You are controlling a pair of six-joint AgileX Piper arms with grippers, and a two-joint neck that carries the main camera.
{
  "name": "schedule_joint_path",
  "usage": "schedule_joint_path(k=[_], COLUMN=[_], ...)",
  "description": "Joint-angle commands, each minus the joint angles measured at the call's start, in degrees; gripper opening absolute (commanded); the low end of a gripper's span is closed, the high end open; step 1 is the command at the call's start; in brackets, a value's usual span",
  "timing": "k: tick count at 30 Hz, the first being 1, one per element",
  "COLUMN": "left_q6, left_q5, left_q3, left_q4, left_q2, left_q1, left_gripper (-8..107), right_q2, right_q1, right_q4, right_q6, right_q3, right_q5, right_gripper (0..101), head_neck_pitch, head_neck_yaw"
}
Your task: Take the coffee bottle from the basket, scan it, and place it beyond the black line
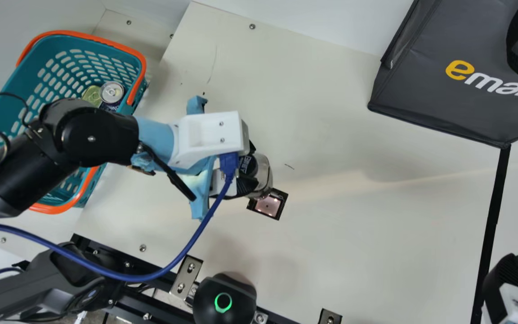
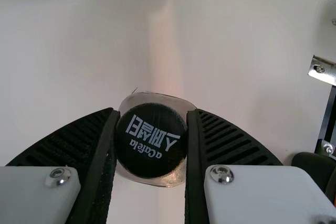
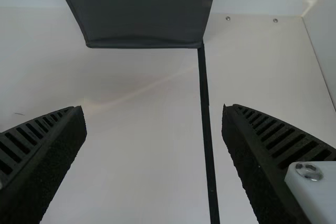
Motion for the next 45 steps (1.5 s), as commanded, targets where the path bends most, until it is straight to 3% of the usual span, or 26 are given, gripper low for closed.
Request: schedule_joint_path(k=[1, 20, 45], left_q6=[-0.10, 5.44, 16.50], left_q5=[-0.31, -4.95, -3.52], left_q3=[0.24, 0.80, -1.22], left_q4=[0.08, -3.42, -7.03], left_q2=[-0.07, 3.96, 8.24], left_q1=[-0.53, -4.12, -1.65], left_gripper=[10, 10, 10], right_q2=[0.00, 0.00, 0.00], right_q1=[0.00, 0.00, 0.00], right_q4=[0.00, 0.00, 0.00], right_q6=[0.00, 0.00, 0.00], right_q3=[0.00, 0.00, 0.00], right_q5=[0.00, 0.00, 0.00], right_gripper=[91, 91, 91], head_neck_pitch=[-1.48, -1.48, -1.48], head_neck_yaw=[0.14, 0.14, 0.14])
